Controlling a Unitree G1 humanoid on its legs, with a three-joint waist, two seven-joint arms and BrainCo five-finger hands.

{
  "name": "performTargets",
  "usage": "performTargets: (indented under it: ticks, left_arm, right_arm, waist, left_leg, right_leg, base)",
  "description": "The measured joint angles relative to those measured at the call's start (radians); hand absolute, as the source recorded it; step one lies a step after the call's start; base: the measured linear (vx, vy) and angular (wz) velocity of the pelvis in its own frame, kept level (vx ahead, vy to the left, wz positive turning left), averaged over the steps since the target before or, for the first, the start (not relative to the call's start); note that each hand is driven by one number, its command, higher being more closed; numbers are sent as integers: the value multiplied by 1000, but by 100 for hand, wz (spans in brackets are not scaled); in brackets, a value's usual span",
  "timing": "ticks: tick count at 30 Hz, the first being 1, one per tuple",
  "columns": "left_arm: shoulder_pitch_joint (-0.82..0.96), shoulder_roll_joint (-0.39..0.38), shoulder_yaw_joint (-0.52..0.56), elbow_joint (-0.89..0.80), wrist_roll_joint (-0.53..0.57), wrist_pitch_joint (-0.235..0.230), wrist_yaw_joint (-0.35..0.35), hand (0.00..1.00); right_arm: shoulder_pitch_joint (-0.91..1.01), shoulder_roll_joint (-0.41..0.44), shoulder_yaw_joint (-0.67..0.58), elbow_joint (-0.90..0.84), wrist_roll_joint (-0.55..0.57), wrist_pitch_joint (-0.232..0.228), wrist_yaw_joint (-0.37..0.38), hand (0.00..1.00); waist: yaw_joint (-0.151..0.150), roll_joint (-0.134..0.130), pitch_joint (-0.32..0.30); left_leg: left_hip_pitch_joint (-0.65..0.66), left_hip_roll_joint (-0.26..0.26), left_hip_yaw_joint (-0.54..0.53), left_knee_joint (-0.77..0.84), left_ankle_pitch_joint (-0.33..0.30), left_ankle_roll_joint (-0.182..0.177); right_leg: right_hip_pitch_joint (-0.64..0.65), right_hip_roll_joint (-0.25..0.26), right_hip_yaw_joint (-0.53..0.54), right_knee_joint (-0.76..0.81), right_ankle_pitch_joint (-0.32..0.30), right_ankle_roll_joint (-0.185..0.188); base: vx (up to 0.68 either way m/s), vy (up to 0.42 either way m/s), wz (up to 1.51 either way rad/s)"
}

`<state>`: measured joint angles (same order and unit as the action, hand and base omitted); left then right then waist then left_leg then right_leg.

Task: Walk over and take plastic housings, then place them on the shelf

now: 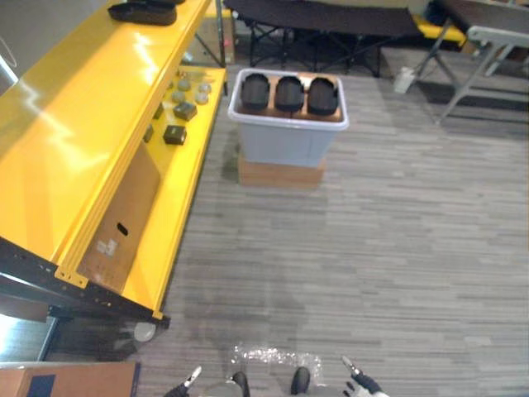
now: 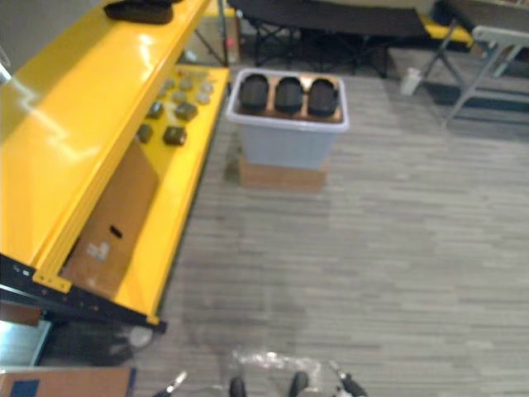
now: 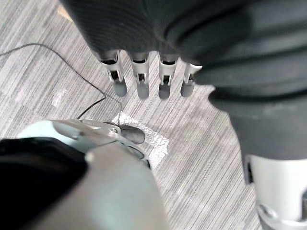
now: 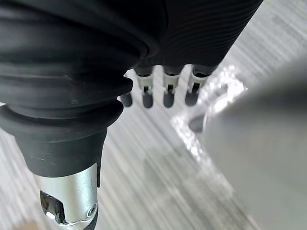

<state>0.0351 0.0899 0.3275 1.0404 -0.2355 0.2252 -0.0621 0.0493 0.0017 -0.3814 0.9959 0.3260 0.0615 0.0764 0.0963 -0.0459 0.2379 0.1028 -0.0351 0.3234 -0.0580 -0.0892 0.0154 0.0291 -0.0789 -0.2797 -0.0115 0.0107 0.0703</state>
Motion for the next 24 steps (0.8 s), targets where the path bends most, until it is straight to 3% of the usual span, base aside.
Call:
performTargets:
  ticks: [6,11,16,19,24]
  left_arm:
    - [-86,10,-52,-4,9,-40,-1,0]
    - [-111,-9,-105,-5,8,-88,-10,0]
    - [-120,-8,-114,-39,-2,-117,5,0]
    - [-118,-6,-112,-47,-2,-125,13,0]
    - [-123,-3,-93,-49,2,-131,51,0]
  right_arm:
    - [-63,-2,31,-6,-8,-42,40,0]
    - [-64,-9,84,1,-8,-58,53,0]
    - [-97,-11,106,0,-4,-62,55,0]
    - [-100,-17,106,-6,10,-62,57,0]
    - [-75,-25,101,-23,49,-62,59,0]
  waist:
    - [4,-29,64]
    - [3,-19,70]
    - [6,-13,151]
    - [13,-5,166]
    - [4,-1,186]
  left_leg:
    - [-28,5,-14,50,-24,2]
    - [-46,4,-14,127,-80,22]
    - [-93,-8,-43,238,-89,34]
    - [-128,7,-44,295,-122,41]
    - [-146,43,-38,414,-202,53]
  right_leg:
    - [0,-3,-11,-2,4,-5]
    - [8,-12,9,3,7,-2]
    - [2,-39,11,36,6,-2]
    - [-21,-39,17,58,4,-4]
    - [-144,-59,41,353,-100,-7]
  base:
    - [47,-5,10]
    - [39,53,-6]
    - [-26,39,6]
    - [-34,22,-4]
    - [-20,24,-17]
